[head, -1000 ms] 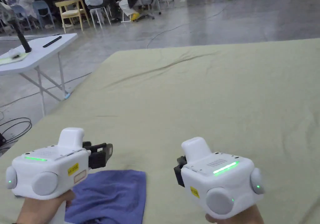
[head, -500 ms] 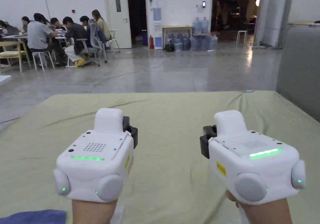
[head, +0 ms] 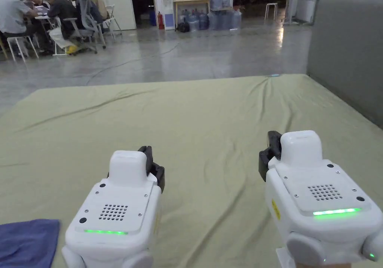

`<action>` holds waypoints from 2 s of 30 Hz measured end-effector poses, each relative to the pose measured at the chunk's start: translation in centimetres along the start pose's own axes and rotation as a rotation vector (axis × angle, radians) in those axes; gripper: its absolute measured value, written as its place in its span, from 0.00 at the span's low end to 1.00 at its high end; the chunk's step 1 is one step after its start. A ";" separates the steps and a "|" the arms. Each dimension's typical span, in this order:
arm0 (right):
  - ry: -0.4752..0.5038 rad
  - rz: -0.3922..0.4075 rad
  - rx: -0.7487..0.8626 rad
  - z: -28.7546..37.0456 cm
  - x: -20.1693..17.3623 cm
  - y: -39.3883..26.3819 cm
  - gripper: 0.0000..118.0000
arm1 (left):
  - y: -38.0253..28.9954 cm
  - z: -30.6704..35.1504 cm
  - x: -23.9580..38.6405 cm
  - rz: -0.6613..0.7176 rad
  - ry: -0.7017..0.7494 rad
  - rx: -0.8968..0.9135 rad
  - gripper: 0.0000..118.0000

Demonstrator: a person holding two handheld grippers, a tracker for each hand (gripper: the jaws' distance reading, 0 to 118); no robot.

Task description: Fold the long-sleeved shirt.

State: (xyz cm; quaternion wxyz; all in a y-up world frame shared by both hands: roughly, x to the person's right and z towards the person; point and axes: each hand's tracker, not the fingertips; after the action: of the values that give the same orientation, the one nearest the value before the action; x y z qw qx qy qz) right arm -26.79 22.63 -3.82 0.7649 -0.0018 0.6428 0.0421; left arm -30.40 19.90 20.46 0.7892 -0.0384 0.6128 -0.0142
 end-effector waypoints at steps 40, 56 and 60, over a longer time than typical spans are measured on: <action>-0.081 -0.017 -0.042 1.5 2.6 -2.4 0.93 | -1.7 2.0 0.7 0.007 -0.009 -0.061 1.00; -0.067 -0.028 -0.052 1.2 2.2 -2.3 0.93 | -1.8 2.3 -0.4 0.012 0.027 -0.046 1.00; -0.063 -0.027 -0.049 1.3 1.9 -2.3 0.93 | -2.0 2.4 -0.6 0.028 0.023 -0.049 1.00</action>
State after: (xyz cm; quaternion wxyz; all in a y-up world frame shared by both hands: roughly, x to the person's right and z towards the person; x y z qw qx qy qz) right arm -25.01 20.57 -5.53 0.7851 -0.0279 0.6170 0.0477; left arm -28.20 18.09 21.72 0.7809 -0.0491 0.6227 0.0116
